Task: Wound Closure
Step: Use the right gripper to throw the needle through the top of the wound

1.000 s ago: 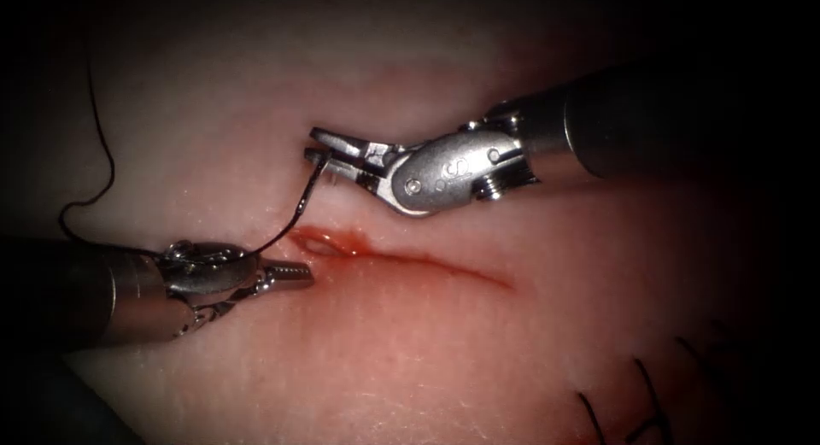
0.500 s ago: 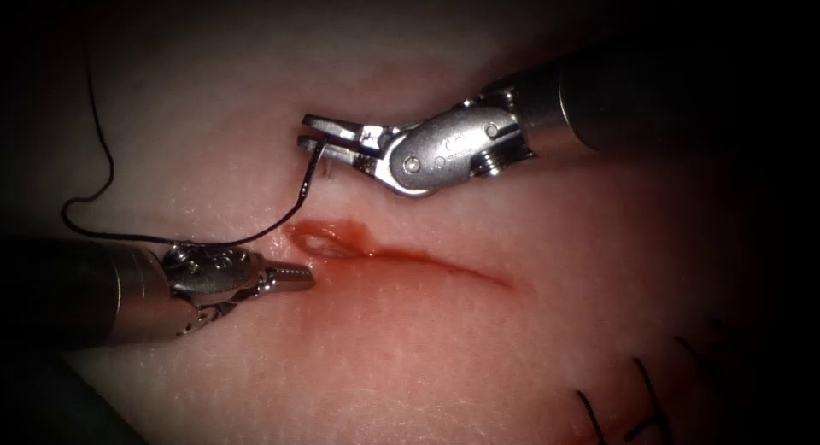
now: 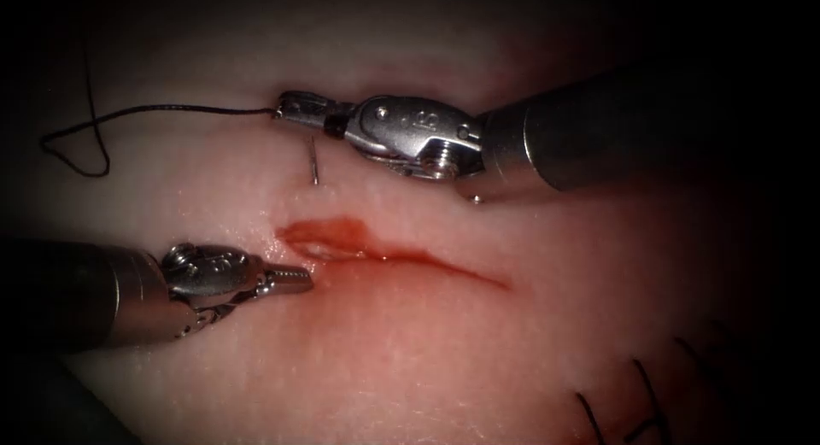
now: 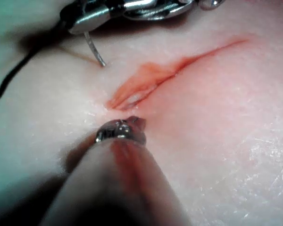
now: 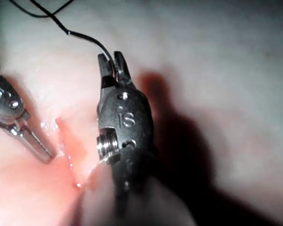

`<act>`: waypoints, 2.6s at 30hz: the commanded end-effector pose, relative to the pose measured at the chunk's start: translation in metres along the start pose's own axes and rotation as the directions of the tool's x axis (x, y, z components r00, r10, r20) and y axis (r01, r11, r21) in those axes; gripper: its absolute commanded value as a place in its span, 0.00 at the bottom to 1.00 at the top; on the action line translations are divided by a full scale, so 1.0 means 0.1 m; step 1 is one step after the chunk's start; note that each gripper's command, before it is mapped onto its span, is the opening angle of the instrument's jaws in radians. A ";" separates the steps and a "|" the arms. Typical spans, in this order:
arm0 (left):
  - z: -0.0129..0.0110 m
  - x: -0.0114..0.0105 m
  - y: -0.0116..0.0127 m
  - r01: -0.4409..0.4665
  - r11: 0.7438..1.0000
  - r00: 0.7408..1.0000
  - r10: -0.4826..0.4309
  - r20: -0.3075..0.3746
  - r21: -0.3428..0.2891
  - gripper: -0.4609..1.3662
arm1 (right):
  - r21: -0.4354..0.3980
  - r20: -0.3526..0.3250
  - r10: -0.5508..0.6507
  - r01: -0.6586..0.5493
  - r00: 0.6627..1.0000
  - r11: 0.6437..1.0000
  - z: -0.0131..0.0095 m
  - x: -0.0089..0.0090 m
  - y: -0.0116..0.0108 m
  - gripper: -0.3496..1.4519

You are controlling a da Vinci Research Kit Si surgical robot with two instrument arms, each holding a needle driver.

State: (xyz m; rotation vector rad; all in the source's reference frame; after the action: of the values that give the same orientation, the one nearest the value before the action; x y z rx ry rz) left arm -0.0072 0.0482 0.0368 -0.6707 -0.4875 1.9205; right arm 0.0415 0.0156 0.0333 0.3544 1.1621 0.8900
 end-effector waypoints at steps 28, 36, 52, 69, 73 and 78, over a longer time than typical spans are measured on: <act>-0.002 0.000 -0.002 0.004 1.000 1.000 -0.004 0.001 -0.012 0.06 | -0.094 0.213 0.675 -0.673 0.706 0.734 -0.012 -0.042 -0.038 0.00; -0.002 0.000 -0.002 -0.002 1.000 1.000 0.002 0.002 -0.012 0.06 | -0.059 0.260 0.732 -0.746 0.630 0.663 -0.011 -0.065 -0.050 0.00; -0.002 0.001 -0.004 -0.008 1.000 1.000 0.008 0.002 -0.013 0.06 | 0.035 0.177 0.619 -0.633 0.765 0.773 -0.017 -0.069 -0.064 0.19; -0.002 0.001 -0.003 -0.014 1.000 1.000 0.014 0.002 -0.013 0.06 | 0.006 -0.105 -0.037 0.038 0.994 0.999 -0.024 -0.017 -0.017 0.79; -0.002 0.001 -0.003 -0.014 1.000 1.000 0.014 0.002 -0.013 0.06 | -0.013 -0.095 -0.134 0.134 0.986 0.991 -0.028 0.008 -0.016 0.76; -0.002 0.001 -0.003 -0.014 1.000 1.000 0.014 0.002 -0.013 0.06 | -0.027 -0.083 -0.208 0.206 0.975 0.978 -0.030 0.026 -0.015 0.73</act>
State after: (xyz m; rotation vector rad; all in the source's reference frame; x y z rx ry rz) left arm -0.0069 0.0485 0.0368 -0.6772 -0.4903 1.9339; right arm 0.0398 0.0161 0.0293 0.1723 1.2456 0.7362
